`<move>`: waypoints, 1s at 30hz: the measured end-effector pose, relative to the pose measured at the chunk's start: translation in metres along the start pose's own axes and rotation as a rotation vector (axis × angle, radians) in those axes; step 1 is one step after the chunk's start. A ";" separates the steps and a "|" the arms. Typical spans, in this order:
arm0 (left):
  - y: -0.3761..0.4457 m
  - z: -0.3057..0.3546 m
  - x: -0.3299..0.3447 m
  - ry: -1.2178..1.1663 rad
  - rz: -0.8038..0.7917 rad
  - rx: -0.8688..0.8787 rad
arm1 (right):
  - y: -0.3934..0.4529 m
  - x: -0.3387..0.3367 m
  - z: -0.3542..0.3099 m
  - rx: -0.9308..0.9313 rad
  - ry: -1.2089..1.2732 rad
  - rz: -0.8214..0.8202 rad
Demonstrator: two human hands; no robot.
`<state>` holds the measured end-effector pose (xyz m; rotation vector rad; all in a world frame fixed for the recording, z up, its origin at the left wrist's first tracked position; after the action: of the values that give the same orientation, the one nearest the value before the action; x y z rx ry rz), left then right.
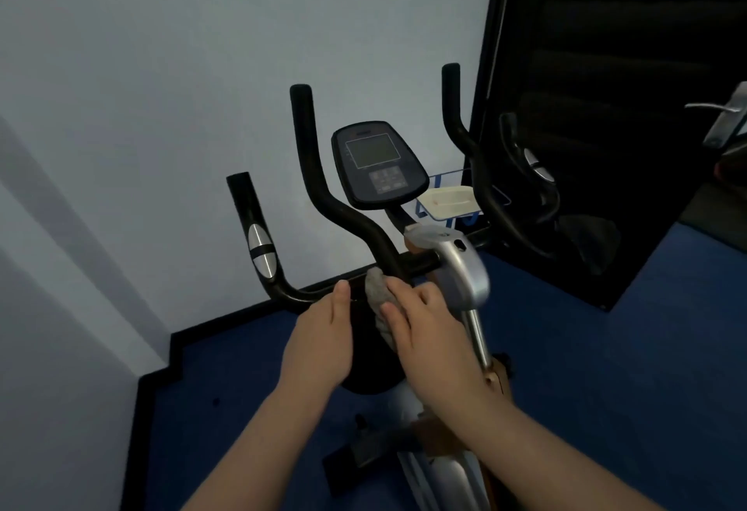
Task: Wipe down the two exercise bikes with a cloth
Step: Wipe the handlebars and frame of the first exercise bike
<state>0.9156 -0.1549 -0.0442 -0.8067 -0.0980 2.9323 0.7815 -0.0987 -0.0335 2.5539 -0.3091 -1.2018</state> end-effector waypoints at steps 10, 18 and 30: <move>-0.002 -0.002 -0.002 -0.048 0.032 0.003 | 0.009 0.003 -0.002 0.013 -0.043 -0.093; -0.003 0.001 -0.001 -0.042 0.039 0.010 | 0.022 0.006 -0.008 0.018 -0.235 -0.058; -0.002 -0.002 0.001 -0.067 0.037 -0.003 | -0.011 0.007 -0.004 0.170 0.066 0.135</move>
<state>0.9160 -0.1526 -0.0463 -0.7178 -0.0933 2.9952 0.7895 -0.0895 -0.0401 2.6597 -0.5817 -1.0811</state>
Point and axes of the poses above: each hand's wrist, its own y-axis towards the middle knuckle, its own x-axis out of the palm, z = x × y, the point moved 6 cm from there along y, towards the middle knuckle, and after that the axes turned 8 degrees about -x, right-handed, at the moved point
